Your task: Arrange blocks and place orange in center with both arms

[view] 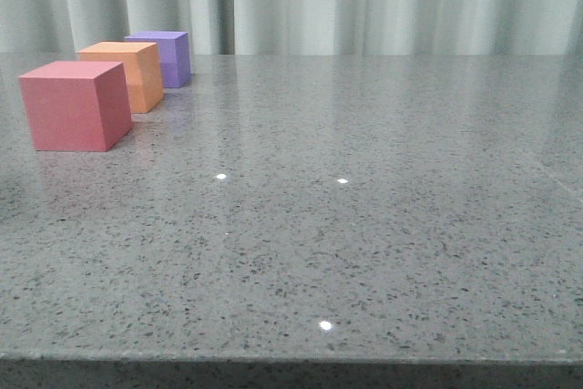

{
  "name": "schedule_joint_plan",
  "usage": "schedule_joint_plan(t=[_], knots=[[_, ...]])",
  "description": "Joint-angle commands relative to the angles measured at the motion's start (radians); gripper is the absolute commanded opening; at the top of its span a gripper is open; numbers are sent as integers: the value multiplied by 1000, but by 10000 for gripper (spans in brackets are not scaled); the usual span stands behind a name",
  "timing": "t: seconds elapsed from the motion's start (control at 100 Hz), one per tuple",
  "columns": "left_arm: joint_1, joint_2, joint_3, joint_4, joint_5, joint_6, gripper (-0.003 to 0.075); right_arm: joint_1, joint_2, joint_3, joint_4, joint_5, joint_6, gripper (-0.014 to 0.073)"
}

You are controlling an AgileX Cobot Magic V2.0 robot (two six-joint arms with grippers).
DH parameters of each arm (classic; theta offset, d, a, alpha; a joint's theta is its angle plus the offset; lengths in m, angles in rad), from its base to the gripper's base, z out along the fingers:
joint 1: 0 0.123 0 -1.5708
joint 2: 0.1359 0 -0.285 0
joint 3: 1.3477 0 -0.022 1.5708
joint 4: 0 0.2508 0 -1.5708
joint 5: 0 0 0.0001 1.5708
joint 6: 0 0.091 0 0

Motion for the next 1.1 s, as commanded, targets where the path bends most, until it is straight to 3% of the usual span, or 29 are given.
schedule_joint_plan(t=[0.0,0.19,0.33,0.47,0.63,1.09], knots=[[-1,-95,51,-8,-102,-1,615,-6,-2,-27,-17,-82,-9,-68],[-1,-282,220,-2,-211,-1,559,-6,-2,-27,-17,-82,-9,-68],[-1,-361,300,-2,-276,-1,468,-6,-2,-27,-17,-82,-9,-68],[-1,-373,318,-2,-283,-1,288,-6,-2,-27,-17,-82,-9,-68],[-1,-373,318,-2,-325,-1,-22,-6,-2,-27,-17,-82,-9,-68],[-1,-373,318,-2,-346,-1,-20,-6,-2,-27,-17,-82,-9,-68]])
